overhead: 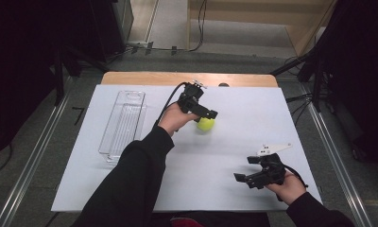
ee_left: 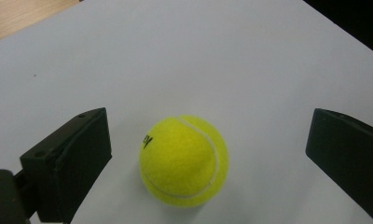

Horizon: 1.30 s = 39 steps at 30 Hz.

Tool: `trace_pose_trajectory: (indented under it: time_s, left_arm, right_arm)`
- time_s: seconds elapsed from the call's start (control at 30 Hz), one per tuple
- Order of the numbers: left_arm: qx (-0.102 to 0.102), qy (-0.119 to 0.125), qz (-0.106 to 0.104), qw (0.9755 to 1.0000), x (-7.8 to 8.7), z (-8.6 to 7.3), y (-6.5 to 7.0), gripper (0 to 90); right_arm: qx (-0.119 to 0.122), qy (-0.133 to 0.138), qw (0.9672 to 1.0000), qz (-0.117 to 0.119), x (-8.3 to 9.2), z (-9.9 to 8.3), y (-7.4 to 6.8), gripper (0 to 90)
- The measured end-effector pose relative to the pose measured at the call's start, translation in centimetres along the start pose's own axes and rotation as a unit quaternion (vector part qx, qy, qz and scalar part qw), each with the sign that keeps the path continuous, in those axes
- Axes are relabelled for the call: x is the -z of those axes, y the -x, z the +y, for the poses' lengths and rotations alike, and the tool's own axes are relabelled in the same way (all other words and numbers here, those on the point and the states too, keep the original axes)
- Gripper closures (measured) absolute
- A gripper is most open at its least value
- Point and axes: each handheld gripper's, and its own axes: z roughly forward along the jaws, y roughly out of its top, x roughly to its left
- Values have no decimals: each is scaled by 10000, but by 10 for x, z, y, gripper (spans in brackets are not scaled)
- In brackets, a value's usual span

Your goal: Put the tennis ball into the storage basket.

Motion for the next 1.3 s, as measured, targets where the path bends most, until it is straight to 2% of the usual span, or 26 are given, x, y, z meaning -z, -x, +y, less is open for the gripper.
trace_pose_trajectory:
  time_s: [0.2, 0.33, 0.73, 1.13, 1.3]
  left_arm:
    - [41, -6, -14, 10000, -6, 7, -1, 9]
    - [-30, -44, 13, 10000, -11, 8, 1, 9]
    - [52, -76, 27, 10000, -18, 5, -3, 9]
    - [0, -126, 45, 9999, -25, -1, -4, 9]
    - [41, -138, 27, 9999, -30, -5, -5, 9]
  right_arm:
    - [5, 5, 10000, 3, 0, 0, 0, 60]
    - [9, 11, 10000, 14, 0, 0, 0, 60]
    - [15, 14, 10000, 25, 0, 0, 0, 59]
    - [14, 3, 10000, 26, 0, 0, 0, 59]
    - [16, 3, 10000, 26, 0, 0, 0, 60]
